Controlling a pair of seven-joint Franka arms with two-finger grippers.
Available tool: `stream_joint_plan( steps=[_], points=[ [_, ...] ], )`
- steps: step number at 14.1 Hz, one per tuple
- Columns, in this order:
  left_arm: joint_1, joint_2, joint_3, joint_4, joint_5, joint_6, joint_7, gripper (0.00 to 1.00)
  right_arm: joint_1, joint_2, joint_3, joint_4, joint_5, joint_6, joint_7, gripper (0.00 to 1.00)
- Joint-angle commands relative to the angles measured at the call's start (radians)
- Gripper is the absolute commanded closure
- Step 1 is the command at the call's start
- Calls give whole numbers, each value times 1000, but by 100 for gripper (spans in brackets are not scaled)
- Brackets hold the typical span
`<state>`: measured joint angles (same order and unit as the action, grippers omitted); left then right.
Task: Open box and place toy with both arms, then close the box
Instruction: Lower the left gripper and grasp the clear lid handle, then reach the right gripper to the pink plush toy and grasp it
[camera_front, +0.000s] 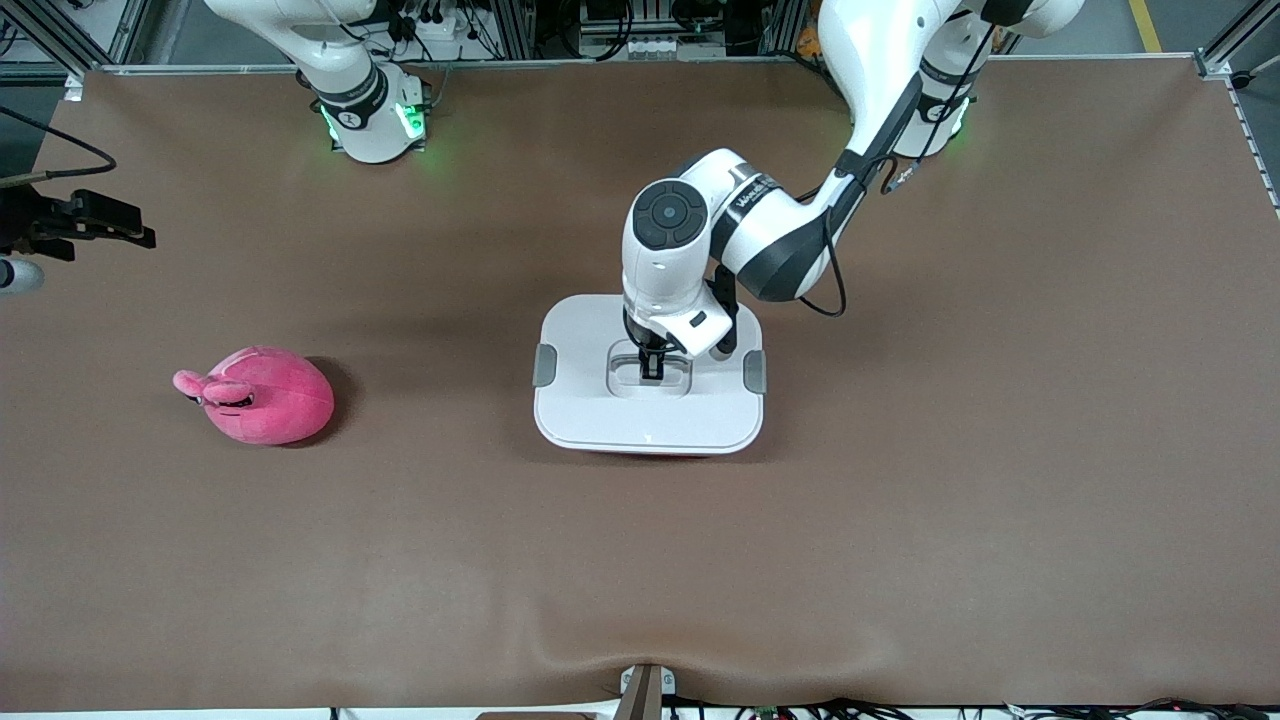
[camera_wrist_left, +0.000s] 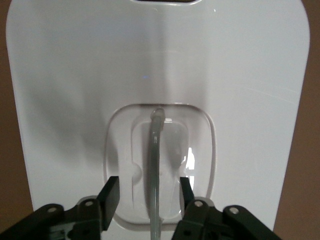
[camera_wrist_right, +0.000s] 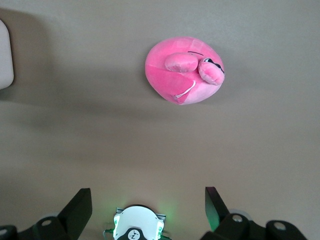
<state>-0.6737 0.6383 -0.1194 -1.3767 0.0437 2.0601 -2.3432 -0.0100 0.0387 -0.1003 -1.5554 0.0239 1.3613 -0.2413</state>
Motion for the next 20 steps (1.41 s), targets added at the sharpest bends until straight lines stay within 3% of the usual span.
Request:
stream_joint_plan(
  steps=[1, 7, 16, 20],
  points=[
    [-17, 17, 14, 27, 16, 2, -42, 54, 1, 7, 7, 17, 10, -11, 2, 0],
    [-30, 18, 14, 25, 19, 2, -65, 69, 1, 26, 10, 17, 11, -7, -15, 0],
    [-32, 18, 14, 24, 18, 0, -65, 91, 5, 79, 8, -24, -2, 76, -389, 0],
    [-30, 18, 14, 24, 18, 2, -65, 99, 8, 92, 7, -54, -15, 120, -461, 0]
  ],
)
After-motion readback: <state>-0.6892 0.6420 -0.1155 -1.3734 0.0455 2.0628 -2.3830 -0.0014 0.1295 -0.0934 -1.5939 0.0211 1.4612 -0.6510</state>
